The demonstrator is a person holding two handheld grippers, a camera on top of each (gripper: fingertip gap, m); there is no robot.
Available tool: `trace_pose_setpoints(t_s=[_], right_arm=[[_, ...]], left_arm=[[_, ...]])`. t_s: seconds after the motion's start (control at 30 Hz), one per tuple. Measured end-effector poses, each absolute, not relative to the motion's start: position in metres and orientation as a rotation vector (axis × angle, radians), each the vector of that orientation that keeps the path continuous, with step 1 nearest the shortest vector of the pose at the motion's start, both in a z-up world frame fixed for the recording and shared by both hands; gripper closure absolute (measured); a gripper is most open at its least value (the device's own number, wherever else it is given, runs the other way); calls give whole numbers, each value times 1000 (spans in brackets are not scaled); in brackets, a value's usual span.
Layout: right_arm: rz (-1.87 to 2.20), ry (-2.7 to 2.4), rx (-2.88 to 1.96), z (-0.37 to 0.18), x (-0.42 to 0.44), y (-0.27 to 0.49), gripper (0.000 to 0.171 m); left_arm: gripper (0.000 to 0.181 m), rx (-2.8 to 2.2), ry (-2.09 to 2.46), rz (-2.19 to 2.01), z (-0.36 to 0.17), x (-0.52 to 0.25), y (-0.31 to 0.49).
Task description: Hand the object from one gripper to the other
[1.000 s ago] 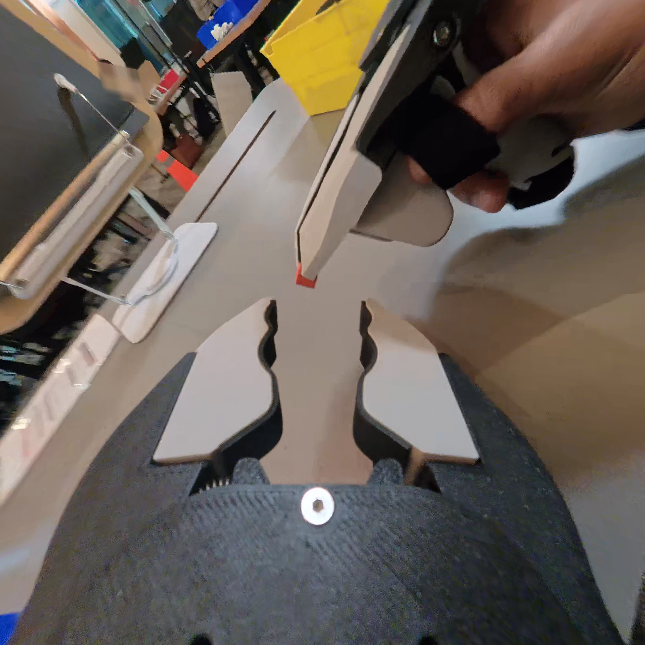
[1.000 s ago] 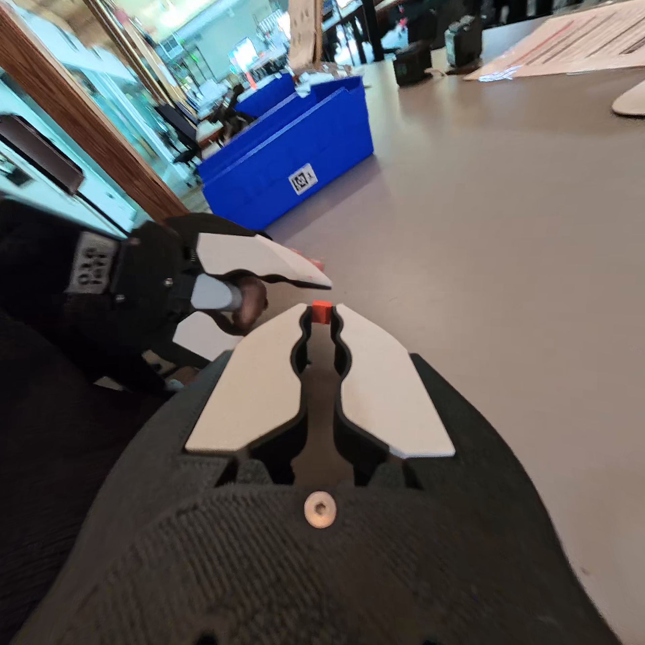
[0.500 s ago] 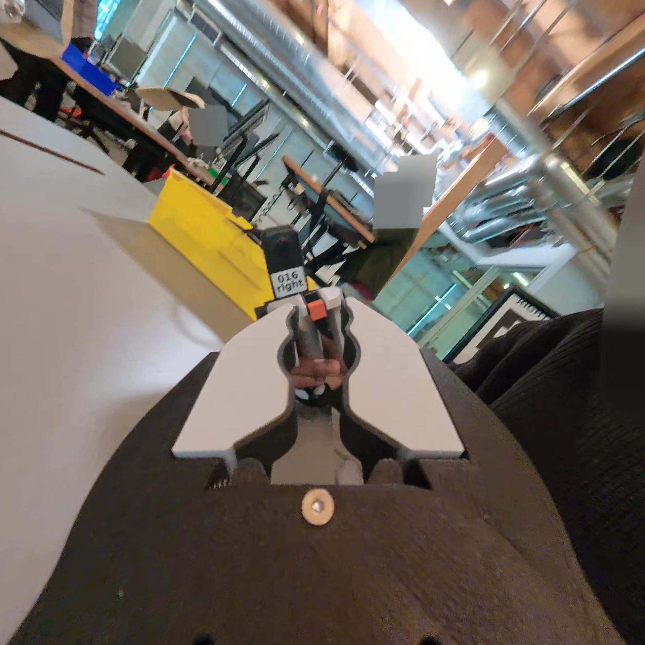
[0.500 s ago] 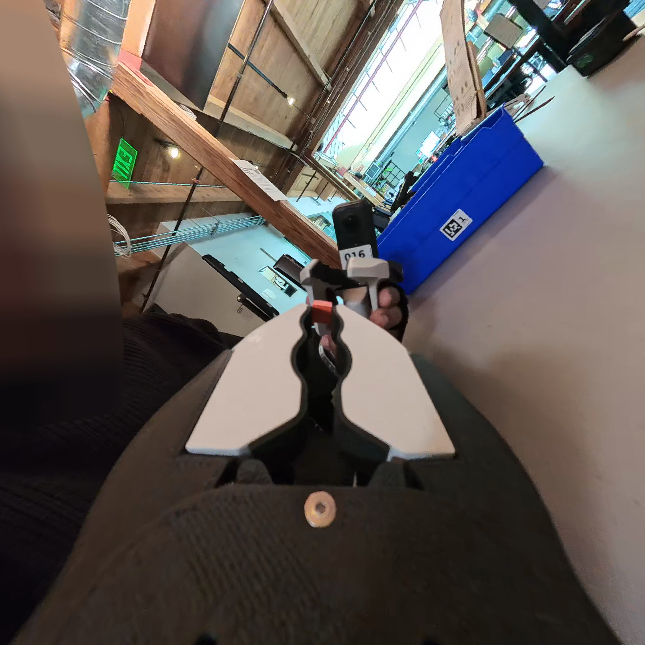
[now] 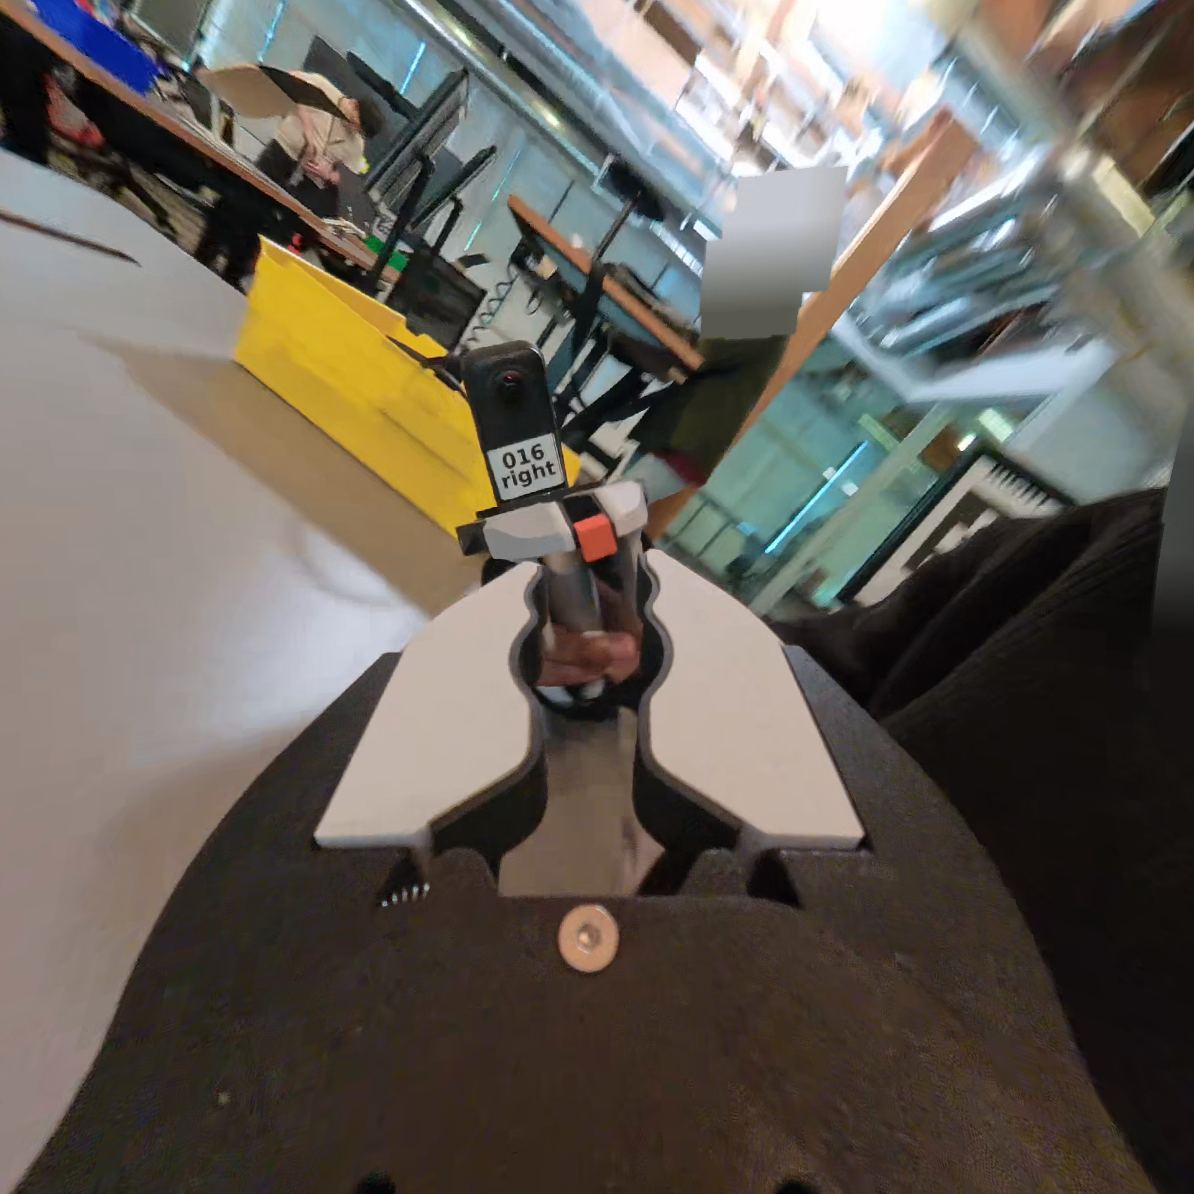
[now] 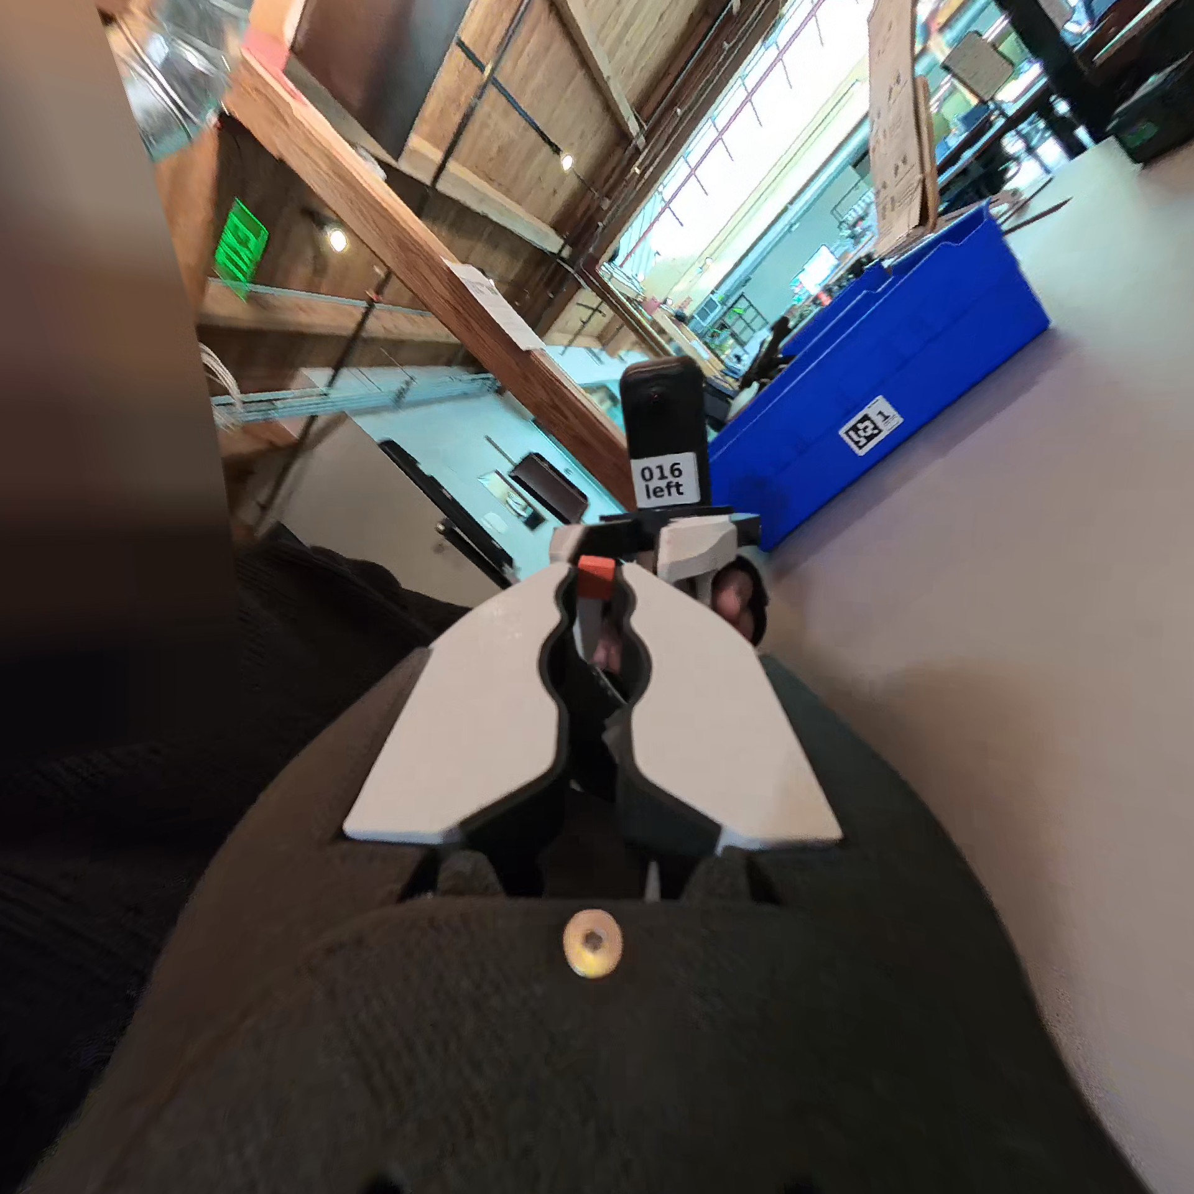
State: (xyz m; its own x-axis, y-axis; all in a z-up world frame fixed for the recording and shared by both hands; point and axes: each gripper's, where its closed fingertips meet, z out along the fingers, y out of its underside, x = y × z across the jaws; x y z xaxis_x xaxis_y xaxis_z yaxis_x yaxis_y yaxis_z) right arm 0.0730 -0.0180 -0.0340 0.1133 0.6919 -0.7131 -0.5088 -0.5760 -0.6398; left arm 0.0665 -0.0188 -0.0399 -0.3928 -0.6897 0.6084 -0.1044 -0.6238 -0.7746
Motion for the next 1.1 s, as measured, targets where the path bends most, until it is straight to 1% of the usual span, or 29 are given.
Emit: trace_pose_setpoints(t_s=[0.07,0.23,0.57,0.77,0.8,0.93,1.0,1.1], right_arm=[[1565,-243,-1490,-36,70,-19,161],[1524,-266,-1512,-39,67,-19,162],[1467,-309,-1560,-45,62,-19,161],[1463,-301,-1551,-45,62,-18,161],[1459,-299,-1549,-45,63,-17,160],[1366,-264,-1515,-43,73,-9,142],[1290,-279,-1488,-40,79,-7,139],[1105,-454,-1498,-44,76,-11,140]], left_arm=[[157,-1459,1044,-2122,-39,66,-18],[162,-1437,1211,-1984,-49,68,-31],[171,-1441,1178,-1959,-48,68,-25],[172,-1431,1198,-1920,-48,68,-24],[172,-1431,1196,-1920,-48,68,-24],[172,-1463,1150,-1954,-48,67,-18],[172,-1502,1114,-1989,-50,67,-13],[170,-1571,1070,-2067,-55,67,-9]])
